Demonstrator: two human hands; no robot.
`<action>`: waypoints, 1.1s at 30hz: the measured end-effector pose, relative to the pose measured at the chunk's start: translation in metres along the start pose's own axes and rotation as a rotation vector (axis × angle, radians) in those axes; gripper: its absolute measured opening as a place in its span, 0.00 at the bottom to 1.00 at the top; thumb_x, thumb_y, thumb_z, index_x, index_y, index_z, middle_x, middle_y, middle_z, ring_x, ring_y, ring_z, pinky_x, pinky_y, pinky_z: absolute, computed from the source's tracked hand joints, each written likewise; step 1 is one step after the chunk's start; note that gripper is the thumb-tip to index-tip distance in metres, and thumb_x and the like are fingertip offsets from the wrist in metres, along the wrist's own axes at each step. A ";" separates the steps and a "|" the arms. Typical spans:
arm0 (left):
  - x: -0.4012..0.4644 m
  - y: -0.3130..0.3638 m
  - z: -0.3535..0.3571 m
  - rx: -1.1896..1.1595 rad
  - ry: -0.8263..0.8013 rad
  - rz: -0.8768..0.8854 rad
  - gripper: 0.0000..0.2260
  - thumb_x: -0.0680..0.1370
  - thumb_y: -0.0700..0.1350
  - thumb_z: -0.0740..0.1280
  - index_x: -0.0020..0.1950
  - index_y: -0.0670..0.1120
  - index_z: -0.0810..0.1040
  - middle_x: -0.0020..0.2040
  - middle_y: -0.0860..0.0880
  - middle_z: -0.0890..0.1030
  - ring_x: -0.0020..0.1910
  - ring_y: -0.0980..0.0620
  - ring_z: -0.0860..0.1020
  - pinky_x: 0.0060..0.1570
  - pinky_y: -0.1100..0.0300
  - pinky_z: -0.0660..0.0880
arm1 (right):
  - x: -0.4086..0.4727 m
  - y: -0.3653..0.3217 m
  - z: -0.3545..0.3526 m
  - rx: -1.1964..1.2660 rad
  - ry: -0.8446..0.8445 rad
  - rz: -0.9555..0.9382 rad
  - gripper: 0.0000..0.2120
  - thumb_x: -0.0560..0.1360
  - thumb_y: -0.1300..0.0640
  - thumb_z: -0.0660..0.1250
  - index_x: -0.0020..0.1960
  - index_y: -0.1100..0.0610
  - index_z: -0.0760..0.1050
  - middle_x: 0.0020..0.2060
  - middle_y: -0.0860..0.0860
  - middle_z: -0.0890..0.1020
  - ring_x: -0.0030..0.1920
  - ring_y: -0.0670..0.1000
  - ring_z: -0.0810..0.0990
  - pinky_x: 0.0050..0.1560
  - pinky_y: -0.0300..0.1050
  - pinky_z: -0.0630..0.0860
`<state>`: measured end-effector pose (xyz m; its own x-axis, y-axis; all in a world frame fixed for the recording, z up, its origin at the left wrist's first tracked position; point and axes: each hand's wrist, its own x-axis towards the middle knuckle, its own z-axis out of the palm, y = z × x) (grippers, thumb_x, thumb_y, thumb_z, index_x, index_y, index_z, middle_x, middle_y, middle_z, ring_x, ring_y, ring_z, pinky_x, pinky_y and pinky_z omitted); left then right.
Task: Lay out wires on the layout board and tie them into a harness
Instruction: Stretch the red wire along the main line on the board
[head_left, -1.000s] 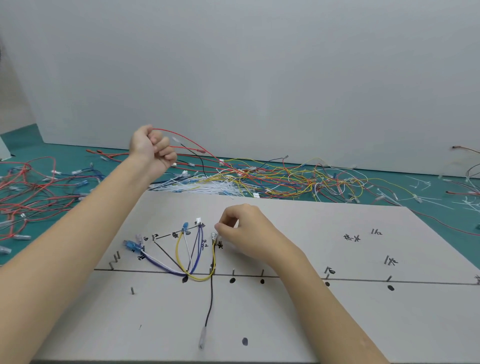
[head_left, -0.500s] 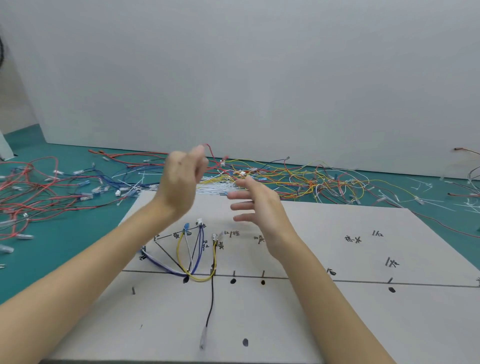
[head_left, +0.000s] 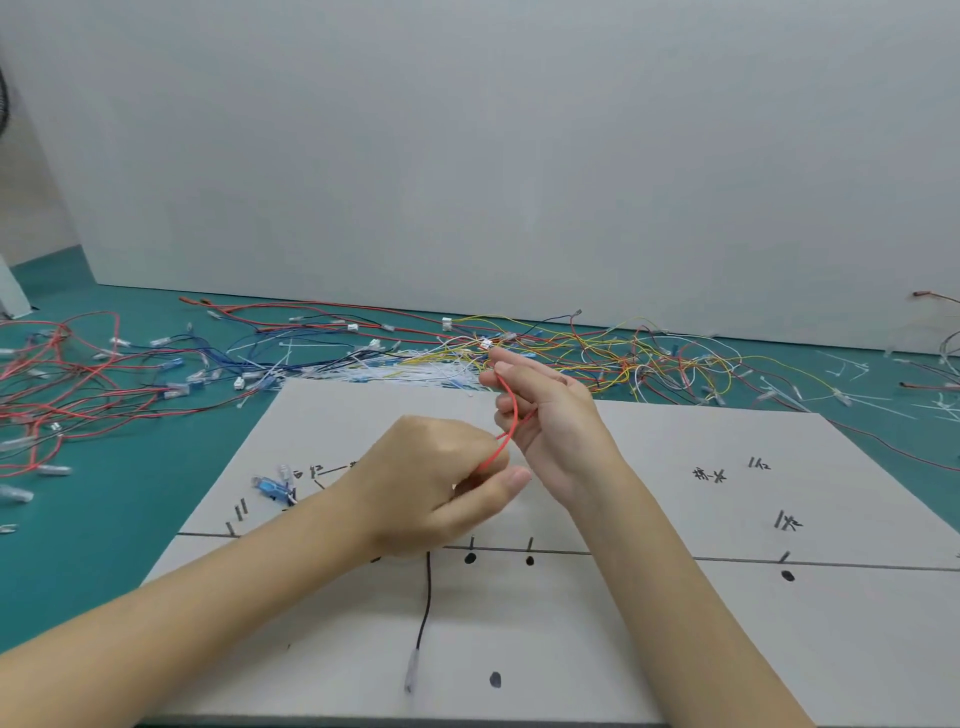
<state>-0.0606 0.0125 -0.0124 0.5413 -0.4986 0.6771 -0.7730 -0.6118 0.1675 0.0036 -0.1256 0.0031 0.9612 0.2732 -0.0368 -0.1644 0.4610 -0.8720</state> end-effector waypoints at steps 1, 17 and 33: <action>-0.001 -0.001 0.001 -0.048 0.035 -0.040 0.18 0.79 0.51 0.58 0.33 0.43 0.71 0.28 0.57 0.65 0.28 0.57 0.64 0.29 0.63 0.62 | 0.000 -0.001 0.000 0.012 -0.008 0.011 0.12 0.77 0.67 0.64 0.60 0.65 0.77 0.34 0.53 0.82 0.25 0.45 0.71 0.27 0.34 0.67; 0.023 -0.041 -0.004 -0.690 0.275 -1.028 0.16 0.83 0.47 0.57 0.42 0.44 0.79 0.36 0.45 0.82 0.26 0.52 0.78 0.21 0.65 0.68 | -0.012 -0.013 0.000 0.043 -0.340 0.117 0.15 0.66 0.65 0.54 0.48 0.56 0.73 0.25 0.48 0.61 0.25 0.46 0.54 0.23 0.38 0.49; 0.042 -0.063 -0.020 -1.430 0.312 -1.155 0.14 0.82 0.53 0.58 0.48 0.46 0.79 0.26 0.54 0.72 0.21 0.58 0.67 0.22 0.67 0.69 | -0.028 -0.008 0.003 -0.355 -1.171 0.390 0.15 0.65 0.71 0.53 0.37 0.55 0.73 0.26 0.50 0.69 0.25 0.46 0.65 0.26 0.49 0.44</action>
<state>0.0043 0.0422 0.0195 0.9898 -0.0477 -0.1341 0.1406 0.4746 0.8689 -0.0223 -0.1346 0.0122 0.0666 0.9974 -0.0265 -0.1476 -0.0164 -0.9889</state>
